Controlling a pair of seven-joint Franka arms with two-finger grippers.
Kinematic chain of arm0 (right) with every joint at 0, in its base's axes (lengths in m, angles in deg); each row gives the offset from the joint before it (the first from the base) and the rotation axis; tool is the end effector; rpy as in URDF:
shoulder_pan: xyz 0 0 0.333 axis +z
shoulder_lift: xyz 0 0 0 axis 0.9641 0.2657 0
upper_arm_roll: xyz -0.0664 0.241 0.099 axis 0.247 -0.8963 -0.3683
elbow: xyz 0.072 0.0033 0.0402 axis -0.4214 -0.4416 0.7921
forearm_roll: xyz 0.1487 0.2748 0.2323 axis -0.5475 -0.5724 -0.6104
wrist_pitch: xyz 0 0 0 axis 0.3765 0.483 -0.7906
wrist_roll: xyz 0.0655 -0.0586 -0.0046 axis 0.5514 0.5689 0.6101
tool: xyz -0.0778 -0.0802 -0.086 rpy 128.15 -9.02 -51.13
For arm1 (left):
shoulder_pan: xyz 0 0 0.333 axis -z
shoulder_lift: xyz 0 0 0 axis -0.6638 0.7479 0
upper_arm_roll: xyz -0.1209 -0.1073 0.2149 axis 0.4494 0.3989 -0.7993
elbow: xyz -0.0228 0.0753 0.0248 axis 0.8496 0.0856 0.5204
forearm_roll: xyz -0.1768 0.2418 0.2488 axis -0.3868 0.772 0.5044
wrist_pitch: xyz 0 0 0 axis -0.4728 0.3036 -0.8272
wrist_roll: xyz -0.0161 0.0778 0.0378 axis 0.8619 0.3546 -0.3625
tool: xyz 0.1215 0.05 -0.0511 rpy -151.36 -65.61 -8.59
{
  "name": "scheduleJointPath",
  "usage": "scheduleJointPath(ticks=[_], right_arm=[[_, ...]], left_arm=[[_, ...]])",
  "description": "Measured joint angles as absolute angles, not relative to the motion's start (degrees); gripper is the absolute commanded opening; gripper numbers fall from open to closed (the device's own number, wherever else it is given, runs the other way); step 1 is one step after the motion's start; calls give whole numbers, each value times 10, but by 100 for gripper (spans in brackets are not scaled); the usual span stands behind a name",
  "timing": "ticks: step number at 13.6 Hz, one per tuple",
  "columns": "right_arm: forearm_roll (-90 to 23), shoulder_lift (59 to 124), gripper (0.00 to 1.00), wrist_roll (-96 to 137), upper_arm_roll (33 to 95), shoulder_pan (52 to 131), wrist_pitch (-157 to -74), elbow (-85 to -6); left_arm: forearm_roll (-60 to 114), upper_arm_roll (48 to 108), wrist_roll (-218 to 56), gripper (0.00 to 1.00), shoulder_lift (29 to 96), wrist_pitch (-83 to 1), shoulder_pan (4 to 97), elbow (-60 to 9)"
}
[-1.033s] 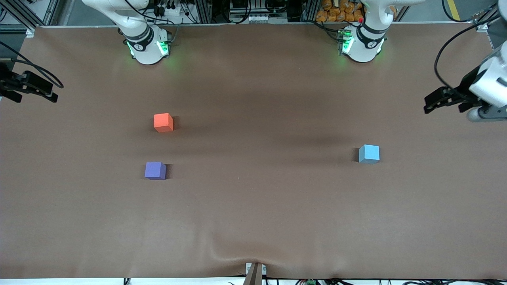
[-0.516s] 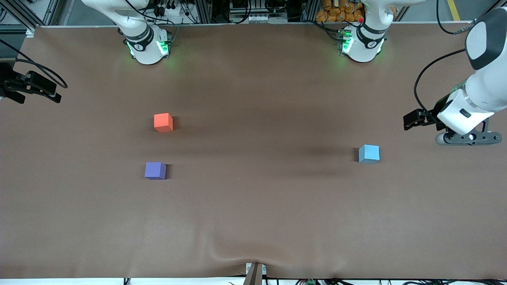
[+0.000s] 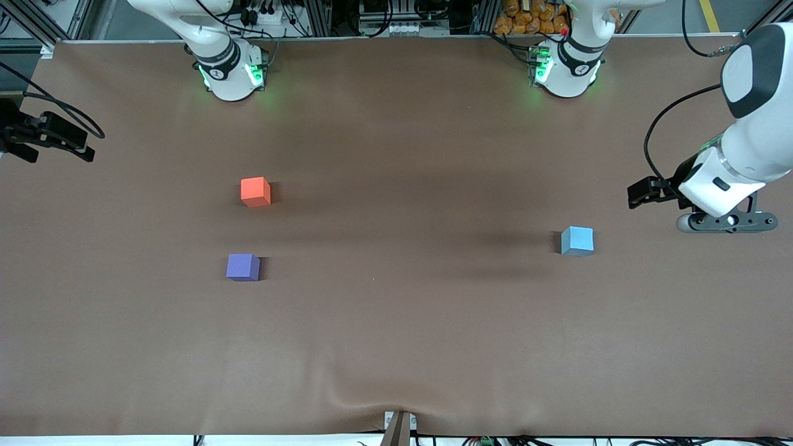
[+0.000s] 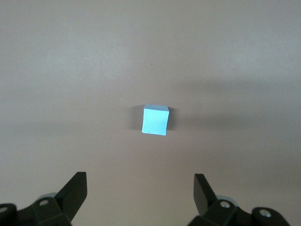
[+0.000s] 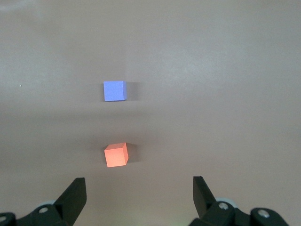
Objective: Place blue block between orange and purple blocks
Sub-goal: 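Reach the left gripper down over the light blue cube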
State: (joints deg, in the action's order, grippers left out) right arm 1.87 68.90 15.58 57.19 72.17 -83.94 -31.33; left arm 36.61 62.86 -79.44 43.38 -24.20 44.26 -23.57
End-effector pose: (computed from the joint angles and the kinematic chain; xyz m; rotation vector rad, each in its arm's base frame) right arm 0.5414 -0.0071 0.5752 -3.1127 0.0171 0.0305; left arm 0.5760 -0.0542 0.4292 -3.1327 0.0269 0.1151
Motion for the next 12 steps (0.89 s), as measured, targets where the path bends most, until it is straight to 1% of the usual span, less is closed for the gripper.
scheduleJointPath(ticks=[6,9,12], right_arm=[[19,689,100,156,572,722,-841,-313],[19,692,100,155,573,722,-852,-313],[19,693,100,155,573,722,-853,-312]], left_arm=[[366,629,-793,100,481,-274,442,-255],[372,629,-792,100,487,-305,443,-285],[373,629,-792,100,499,-366,442,-329]])
